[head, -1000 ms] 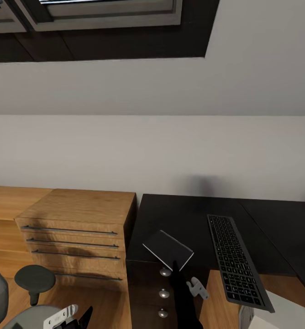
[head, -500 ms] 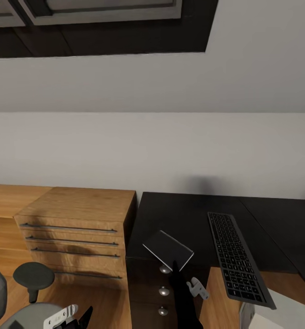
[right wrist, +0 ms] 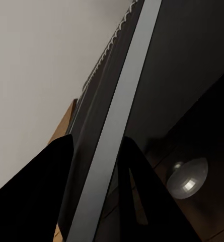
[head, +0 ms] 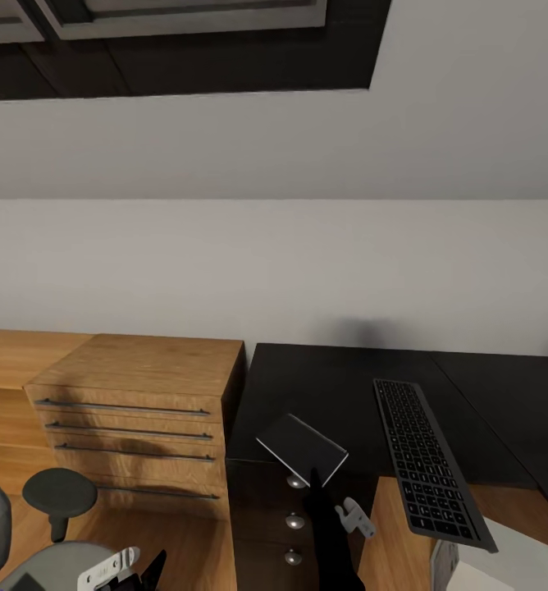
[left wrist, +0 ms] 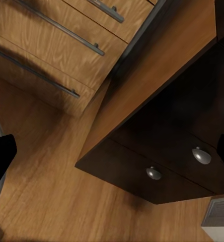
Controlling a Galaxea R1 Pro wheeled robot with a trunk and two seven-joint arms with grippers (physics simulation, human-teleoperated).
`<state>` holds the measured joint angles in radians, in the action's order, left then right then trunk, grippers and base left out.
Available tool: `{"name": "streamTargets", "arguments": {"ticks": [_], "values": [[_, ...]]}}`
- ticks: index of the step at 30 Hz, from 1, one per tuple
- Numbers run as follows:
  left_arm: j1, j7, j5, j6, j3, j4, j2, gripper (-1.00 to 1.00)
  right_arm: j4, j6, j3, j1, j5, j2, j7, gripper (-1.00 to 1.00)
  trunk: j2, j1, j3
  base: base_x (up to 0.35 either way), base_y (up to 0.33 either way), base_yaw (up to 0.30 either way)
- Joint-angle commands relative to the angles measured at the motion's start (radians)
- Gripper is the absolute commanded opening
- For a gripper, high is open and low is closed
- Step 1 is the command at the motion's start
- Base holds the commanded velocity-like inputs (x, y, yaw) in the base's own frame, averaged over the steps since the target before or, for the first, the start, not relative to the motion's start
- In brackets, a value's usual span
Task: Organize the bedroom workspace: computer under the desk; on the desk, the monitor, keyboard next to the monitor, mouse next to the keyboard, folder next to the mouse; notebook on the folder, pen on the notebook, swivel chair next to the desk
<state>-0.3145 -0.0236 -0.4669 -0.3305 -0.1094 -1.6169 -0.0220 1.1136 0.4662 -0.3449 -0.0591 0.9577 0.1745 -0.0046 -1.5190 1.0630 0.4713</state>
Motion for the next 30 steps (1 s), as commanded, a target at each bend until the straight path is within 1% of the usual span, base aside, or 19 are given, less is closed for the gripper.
{"name": "streamTargets", "arguments": {"ticks": [1, 12, 19, 30], "values": [[0.0, -0.002, -0.009, -0.007, -0.003, -0.001, -0.001, 1.0, 0.0, 0.004, -0.002, -0.001, 0.007, 0.0, 0.0, -1.0, -0.001, 0.0, 0.001, 0.0, 0.0, 0.0], [0.0, -0.002, -0.009, -0.007, -0.003, -0.001, -0.001, 1.0, -0.005, 0.003, 0.0, -0.001, 0.007, 0.0, -0.003, -1.0, -0.001, 0.0, 0.001, 0.002, 0.0, 0.0], [0.0, -0.002, -0.009, -0.007, -0.001, -0.001, -0.001, 1.0, -0.008, 0.002, 0.004, -0.001, 0.007, 0.0, -0.006, -1.0, -0.001, 0.0, 0.001, 0.136, 0.0, 0.0], [0.0, -0.002, -0.009, -0.008, -0.001, 0.0, -0.001, 1.0, -0.009, 0.0, 0.006, -0.001, 0.007, 0.0, -0.007, -1.0, -0.001, 0.0, 0.001, 0.017, 0.0, 0.0]]}}
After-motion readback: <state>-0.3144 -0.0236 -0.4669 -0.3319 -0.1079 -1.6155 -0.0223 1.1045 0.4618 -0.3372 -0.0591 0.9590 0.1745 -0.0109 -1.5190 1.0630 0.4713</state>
